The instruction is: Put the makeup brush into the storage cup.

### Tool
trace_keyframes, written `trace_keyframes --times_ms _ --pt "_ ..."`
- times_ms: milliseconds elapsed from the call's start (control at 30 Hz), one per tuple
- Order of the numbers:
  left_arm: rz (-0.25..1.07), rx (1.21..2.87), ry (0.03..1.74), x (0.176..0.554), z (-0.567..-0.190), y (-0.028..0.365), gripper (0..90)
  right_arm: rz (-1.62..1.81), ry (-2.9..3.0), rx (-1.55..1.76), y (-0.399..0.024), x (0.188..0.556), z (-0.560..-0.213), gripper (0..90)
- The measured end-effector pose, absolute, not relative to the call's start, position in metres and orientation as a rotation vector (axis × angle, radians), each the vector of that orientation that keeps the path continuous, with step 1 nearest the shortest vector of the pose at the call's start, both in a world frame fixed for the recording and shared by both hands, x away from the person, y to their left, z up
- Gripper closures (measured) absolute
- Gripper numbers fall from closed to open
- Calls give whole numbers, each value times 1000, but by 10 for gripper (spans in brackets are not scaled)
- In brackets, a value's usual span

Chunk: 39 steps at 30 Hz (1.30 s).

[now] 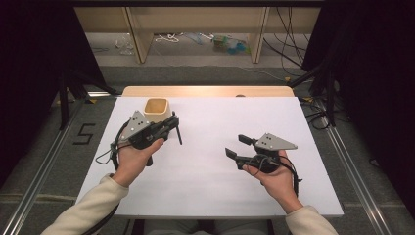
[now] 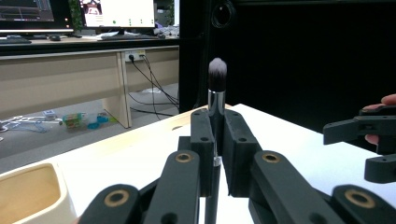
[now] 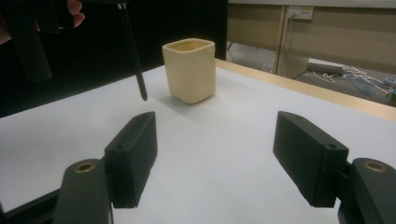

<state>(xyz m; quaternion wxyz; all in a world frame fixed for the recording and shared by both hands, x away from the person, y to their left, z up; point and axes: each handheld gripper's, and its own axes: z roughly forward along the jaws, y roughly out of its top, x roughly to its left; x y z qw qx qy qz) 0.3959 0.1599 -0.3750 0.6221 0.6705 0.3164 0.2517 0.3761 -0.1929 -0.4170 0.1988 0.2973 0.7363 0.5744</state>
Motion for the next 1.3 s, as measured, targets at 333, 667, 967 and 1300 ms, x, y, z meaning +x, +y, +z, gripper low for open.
trace_keyframes --times_ms 333,667,967,1300 --pt "744 1613 587 409 -367 177 839 1619 2022 849 -210 374 -416 306" --pt "748 1604 597 411 -365 183 839 1626 2000 922 -228 368 -415 305" --pt "760 1614 598 416 -365 189 839 1599 1977 943 -242 365 -415 305" --pt "781 1622 606 420 -366 195 839 1603 1963 959 -249 361 -416 302"
